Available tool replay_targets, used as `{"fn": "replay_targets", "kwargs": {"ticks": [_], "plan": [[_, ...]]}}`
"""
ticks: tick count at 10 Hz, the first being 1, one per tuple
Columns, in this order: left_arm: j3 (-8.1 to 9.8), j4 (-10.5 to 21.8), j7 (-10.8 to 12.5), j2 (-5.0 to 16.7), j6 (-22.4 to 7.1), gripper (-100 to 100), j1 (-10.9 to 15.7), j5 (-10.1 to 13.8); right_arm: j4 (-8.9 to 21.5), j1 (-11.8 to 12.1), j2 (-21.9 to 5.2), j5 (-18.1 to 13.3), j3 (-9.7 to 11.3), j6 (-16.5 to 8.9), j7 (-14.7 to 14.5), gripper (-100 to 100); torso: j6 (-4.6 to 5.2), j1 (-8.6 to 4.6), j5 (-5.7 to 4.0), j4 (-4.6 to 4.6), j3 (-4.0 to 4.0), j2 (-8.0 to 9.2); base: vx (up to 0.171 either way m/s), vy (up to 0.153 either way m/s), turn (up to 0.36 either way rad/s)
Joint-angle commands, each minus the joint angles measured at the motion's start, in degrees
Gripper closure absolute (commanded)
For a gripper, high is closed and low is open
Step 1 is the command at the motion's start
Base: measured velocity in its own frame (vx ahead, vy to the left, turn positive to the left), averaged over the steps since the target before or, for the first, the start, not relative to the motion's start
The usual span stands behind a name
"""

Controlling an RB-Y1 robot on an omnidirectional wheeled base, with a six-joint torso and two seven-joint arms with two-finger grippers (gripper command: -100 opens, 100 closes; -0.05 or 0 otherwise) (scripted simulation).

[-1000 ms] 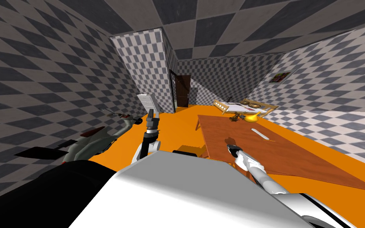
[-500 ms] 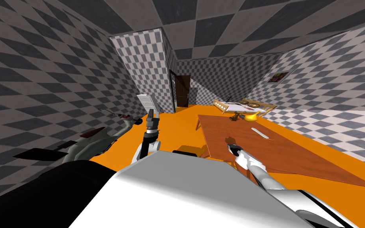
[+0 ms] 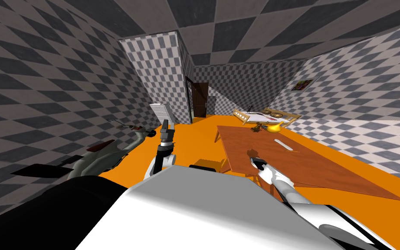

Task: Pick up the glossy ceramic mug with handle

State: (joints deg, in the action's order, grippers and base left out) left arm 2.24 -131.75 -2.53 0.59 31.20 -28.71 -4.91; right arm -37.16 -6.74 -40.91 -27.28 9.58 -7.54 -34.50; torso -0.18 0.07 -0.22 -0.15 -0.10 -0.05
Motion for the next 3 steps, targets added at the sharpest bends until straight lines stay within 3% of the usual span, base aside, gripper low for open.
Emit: {"fn": "replay_targets", "kwargs": {"ticks": [1, 2, 3], "plan": [[0.00, 0.0, 0.0, 0.0, 0.0, 0, 0.0, 0.0, 1.0, -0.6, 0.1, 0.9, -0.7, 0.9, -1.9, 100, 0.00, 0.00, 0.00, 0.00, 0.00, 0.00, -0.003, 0.029, -0.033], [0.00, 0.0, 0.0, 0.0, 0.0, 0, 0.0, 0.0, 0.4, -0.3, 0.1, 0.6, -0.4, 0.4, -0.9, 100, 0.00, -0.01, 0.01, -0.01, -0.02, -0.03, -0.002, 0.014, -0.003], [0.00, 0.0, 0.0, 0.0, 0.0, 0, 0.0, 0.0, 0.5, -0.3, 0.1, 0.7, -0.4, 0.5, -1.2, 0, 0.00, -0.05, 0.00, -0.02, -0.03, -0.05, 0.000, 0.000, 0.000]]}}
